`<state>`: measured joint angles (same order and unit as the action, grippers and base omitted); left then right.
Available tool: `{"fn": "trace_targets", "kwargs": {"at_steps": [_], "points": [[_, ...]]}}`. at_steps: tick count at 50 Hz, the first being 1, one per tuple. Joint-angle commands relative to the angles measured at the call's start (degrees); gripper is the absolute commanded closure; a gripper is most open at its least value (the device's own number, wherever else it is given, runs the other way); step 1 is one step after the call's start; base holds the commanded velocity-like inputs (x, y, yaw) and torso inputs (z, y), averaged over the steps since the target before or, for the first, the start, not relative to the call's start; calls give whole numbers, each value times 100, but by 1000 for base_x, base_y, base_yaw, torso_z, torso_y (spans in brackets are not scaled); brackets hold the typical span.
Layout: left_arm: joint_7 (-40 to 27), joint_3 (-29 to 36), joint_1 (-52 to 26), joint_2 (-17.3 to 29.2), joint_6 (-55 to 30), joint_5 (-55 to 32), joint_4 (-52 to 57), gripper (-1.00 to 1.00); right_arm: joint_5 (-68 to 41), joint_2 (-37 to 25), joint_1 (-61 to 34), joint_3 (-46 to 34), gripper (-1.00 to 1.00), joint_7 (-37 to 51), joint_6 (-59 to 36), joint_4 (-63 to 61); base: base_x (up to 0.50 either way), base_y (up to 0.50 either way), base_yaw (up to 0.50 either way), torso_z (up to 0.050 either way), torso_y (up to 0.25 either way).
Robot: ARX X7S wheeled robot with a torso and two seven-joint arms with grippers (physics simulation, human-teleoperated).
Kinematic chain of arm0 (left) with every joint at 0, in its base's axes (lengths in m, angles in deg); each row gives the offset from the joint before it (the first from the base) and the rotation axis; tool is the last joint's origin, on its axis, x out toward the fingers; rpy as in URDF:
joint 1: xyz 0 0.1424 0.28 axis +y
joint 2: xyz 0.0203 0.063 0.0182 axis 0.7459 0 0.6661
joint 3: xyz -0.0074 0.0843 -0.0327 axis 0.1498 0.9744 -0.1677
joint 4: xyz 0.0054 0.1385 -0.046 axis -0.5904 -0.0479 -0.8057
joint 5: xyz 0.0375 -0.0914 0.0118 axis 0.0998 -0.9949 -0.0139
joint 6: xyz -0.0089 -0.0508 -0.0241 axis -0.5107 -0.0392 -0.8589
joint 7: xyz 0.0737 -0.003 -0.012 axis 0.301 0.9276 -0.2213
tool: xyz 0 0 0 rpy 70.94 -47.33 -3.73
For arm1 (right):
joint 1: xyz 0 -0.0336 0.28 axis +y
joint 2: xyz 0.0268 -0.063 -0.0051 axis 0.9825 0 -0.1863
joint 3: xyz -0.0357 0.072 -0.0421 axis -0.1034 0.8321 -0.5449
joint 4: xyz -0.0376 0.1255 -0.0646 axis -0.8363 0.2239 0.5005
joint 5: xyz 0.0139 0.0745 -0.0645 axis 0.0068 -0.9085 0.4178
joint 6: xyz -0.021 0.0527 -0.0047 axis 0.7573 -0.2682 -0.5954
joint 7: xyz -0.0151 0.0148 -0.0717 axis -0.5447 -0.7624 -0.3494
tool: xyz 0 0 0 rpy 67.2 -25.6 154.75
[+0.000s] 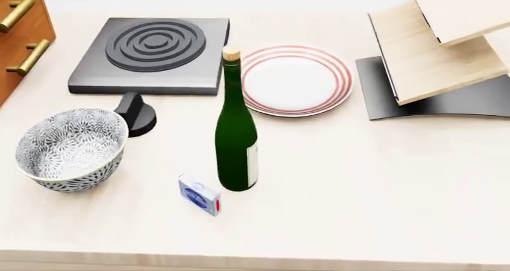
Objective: Pick up the akita bowl and put it on the plate.
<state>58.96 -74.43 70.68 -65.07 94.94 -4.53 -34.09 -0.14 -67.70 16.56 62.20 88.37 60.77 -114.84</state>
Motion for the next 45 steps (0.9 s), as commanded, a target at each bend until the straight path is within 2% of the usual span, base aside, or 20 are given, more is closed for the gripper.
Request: {"fn": "trace_targets", "kwargs": {"at_steps": [1,18,27,45], "points": [[-49,20,-5,48,14,-20,-20,-100,-36,-57,-36,-30,-100,43,-21,32,0,-191,0,0,0],[-110,62,3,108,60,-17,-74,-100,54,-69,-58,-86,-100,130,4,74,0,-192,0,0,0],[-140,98,8,123,75,22,-99,-100,571,100,-101,-70,-100,295,36,183,0,-8,0,0,0],[-201,132,28,182,125,49,-71,-100,592,-7,-45,-142,-100,329,162,147,152,0,0,0,0]]}}
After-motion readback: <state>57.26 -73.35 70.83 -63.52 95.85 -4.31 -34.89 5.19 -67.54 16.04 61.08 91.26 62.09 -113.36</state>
